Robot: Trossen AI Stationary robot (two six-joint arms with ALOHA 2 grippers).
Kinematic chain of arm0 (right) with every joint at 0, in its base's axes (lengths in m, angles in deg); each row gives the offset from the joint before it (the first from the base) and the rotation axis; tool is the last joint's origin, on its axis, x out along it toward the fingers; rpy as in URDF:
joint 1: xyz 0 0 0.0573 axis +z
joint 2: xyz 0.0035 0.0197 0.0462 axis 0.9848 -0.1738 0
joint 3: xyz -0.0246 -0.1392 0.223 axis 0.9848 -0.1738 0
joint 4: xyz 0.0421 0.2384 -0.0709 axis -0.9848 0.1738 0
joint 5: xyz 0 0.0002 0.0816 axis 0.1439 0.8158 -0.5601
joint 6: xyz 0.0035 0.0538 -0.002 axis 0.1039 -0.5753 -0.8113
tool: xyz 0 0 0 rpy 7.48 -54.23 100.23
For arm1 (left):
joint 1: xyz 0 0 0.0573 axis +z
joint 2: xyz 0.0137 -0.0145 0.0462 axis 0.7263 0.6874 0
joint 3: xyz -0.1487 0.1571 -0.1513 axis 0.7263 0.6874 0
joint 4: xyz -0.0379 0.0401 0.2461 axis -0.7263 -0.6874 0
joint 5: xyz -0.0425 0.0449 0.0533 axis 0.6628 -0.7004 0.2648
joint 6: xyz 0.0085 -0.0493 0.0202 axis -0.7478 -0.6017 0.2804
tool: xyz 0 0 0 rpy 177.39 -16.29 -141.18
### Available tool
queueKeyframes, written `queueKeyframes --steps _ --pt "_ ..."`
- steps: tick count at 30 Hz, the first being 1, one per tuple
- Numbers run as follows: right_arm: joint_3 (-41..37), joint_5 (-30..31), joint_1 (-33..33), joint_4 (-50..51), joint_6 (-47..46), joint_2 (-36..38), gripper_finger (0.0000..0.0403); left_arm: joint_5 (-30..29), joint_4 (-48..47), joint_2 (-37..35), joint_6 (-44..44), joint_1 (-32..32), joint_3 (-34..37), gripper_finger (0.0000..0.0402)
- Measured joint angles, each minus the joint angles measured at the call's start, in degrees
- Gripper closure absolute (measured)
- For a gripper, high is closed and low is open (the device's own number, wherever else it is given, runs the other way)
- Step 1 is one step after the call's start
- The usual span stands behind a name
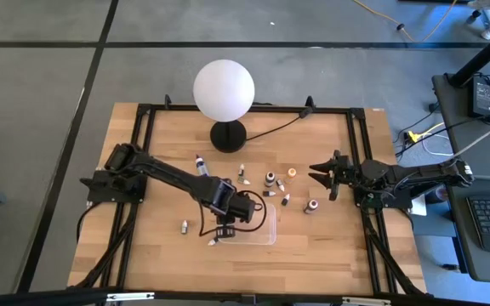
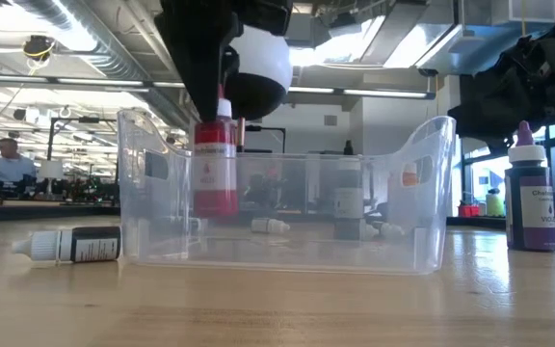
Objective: Pick & Place food coloring
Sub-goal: Put the large red food coloring bottle into the transparent bin
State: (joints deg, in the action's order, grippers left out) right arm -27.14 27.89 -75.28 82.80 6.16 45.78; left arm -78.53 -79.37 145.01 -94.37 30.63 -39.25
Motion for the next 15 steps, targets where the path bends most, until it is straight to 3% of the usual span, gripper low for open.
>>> queueKeyframes --steps 15 --pt "0.01 0.01 0.0 0.0 0.0 0.0 0.0254 0.14 -0.08 0.91 -0.38 0.69 0.0 0.0274"
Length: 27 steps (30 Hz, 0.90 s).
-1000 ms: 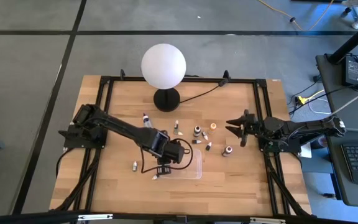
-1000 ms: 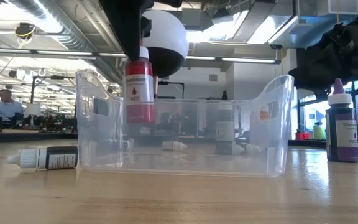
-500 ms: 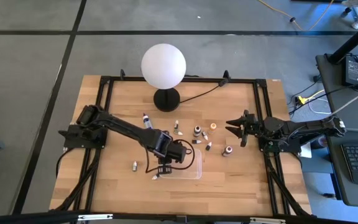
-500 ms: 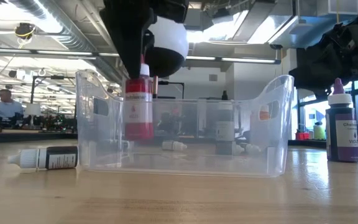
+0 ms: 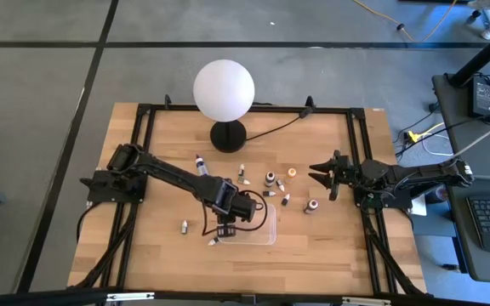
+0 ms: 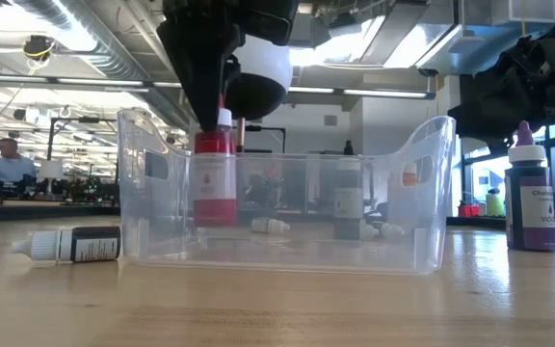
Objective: Pick & Place food coloring
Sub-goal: Put the large red food coloring bottle into the transparent bin
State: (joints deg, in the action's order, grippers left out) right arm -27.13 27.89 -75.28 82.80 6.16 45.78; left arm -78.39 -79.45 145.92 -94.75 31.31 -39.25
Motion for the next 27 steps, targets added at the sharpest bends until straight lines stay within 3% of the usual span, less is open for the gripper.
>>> queueKeyframes --steps 27 --pt "0.0 -1.06 -0.01 0.1 -0.02 -0.02 0.0254 0.09 0.07 2.12 -0.5 0.05 -0.15 0.0272"
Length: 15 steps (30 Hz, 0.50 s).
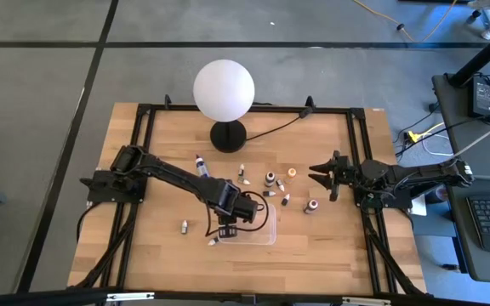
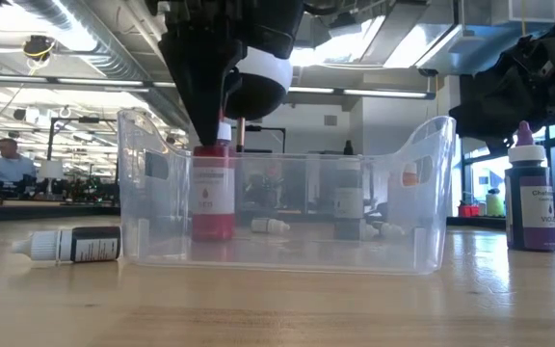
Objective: Pick & Place food coloring
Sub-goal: Put the large red food coloring bottle into the transparent bin
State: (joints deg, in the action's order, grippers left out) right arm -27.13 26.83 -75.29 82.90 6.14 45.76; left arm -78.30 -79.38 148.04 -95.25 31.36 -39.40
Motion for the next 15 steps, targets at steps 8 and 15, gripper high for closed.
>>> queueKeyframes --steps 8,15 --pt "0.0 -0.01 -0.02 0.01 0.02 0.0 0.0254 -0.66 -0.05 -0.11 0.04 0.19 0.07 0.0272" --pt "0.0 -0.01 -0.02 0.01 0.02 0.0 0.0254 -0.67 -0.05 -0.1 1.54 0.21 0.09 0.0272"
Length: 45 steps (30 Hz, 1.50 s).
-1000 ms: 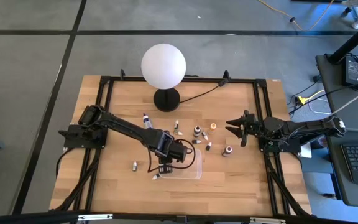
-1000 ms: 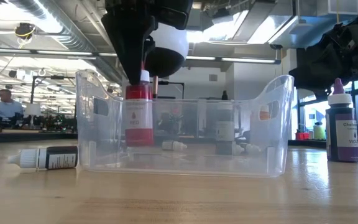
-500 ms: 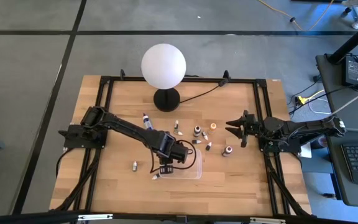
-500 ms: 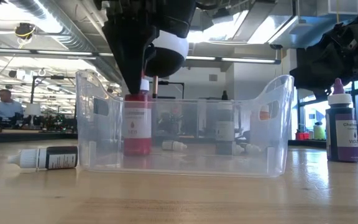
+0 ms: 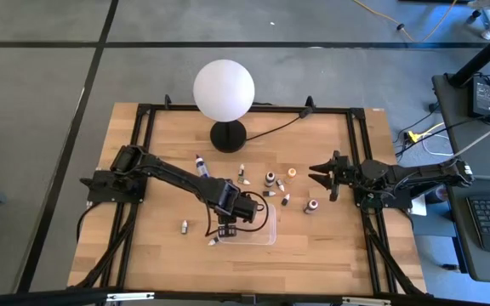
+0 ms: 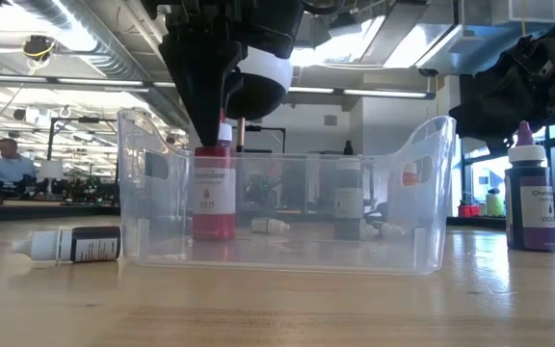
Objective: Pick & Place food coloring
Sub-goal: Put the large red food coloring bottle into the transparent bin, then put the large violet food coloring bottle into the transparent bin
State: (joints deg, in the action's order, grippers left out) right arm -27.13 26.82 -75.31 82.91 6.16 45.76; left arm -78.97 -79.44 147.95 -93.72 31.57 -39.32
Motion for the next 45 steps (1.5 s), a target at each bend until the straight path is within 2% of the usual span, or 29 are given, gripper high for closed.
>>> queueKeyframes --steps 8,20,31,35,42,45 --pt "0.0 0.0 0.02 0.0 0.01 0.0 0.0254 -0.01 -0.28 -0.01 -0.49 0.02 0.02 0.0262" --pt "0.0 -0.02 0.01 0.0 0.01 0.0 0.0254 -0.26 -2.22 -0.01 -0.45 0.15 -0.66 0.02" --pt "0.0 -0.26 0.0 0.04 0.02 0.02 0.0254 -2.85 -9.04 -1.32 -0.56 0.43 -3.5 0.02" --pt "0.0 -0.28 0.01 0.04 0.0 0.0 0.0254 -6.93 -15.7 -2.64 -5.0 0.9 -3.5 0.0198" --pt "0.0 -0.3 0.0 0.04 0.02 0.01 0.0254 -11.64 -17.59 -7.64 -6.15 0.67 -3.58 0.0199" --pt "0.0 -0.35 0.0 0.03 0.02 0.0 0.0254 -18.66 -18.36 -10.68 -7.84 0.08 -3.55 0.02"
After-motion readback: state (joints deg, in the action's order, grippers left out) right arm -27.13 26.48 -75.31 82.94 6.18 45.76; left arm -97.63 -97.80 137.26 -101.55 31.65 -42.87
